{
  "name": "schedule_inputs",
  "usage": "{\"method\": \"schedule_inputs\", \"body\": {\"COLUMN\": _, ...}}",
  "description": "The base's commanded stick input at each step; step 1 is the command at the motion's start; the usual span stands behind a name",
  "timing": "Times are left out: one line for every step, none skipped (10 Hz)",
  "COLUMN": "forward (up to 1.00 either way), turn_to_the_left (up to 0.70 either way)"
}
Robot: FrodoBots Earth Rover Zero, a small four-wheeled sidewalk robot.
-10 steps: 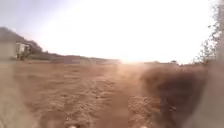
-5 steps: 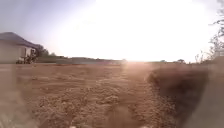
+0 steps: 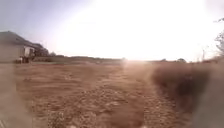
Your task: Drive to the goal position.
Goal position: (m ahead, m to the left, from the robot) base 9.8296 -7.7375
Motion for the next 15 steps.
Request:
{"method": "schedule_inputs", "body": {"forward": 0.7, "turn_to_the_left": 0.0}}
{"method": "schedule_inputs", "body": {"forward": 0.7, "turn_to_the_left": 0.0}}
{"method": "schedule_inputs", "body": {"forward": 0.7, "turn_to_the_left": -0.16}}
{"method": "schedule_inputs", "body": {"forward": 0.7, "turn_to_the_left": -0.35}}
{"method": "schedule_inputs", "body": {"forward": 0.7, "turn_to_the_left": -0.35}}
{"method": "schedule_inputs", "body": {"forward": 0.7, "turn_to_the_left": -0.35}}
{"method": "schedule_inputs", "body": {"forward": 0.7, "turn_to_the_left": -0.35}}
{"method": "schedule_inputs", "body": {"forward": 0.7, "turn_to_the_left": -0.35}}
{"method": "schedule_inputs", "body": {"forward": 0.7, "turn_to_the_left": -0.32}}
{"method": "schedule_inputs", "body": {"forward": 0.7, "turn_to_the_left": -0.13}}
{"method": "schedule_inputs", "body": {"forward": 0.7, "turn_to_the_left": 0.0}}
{"method": "schedule_inputs", "body": {"forward": 0.7, "turn_to_the_left": 0.0}}
{"method": "schedule_inputs", "body": {"forward": 0.7, "turn_to_the_left": 0.0}}
{"method": "schedule_inputs", "body": {"forward": 0.7, "turn_to_the_left": 0.0}}
{"method": "schedule_inputs", "body": {"forward": 0.7, "turn_to_the_left": 0.0}}
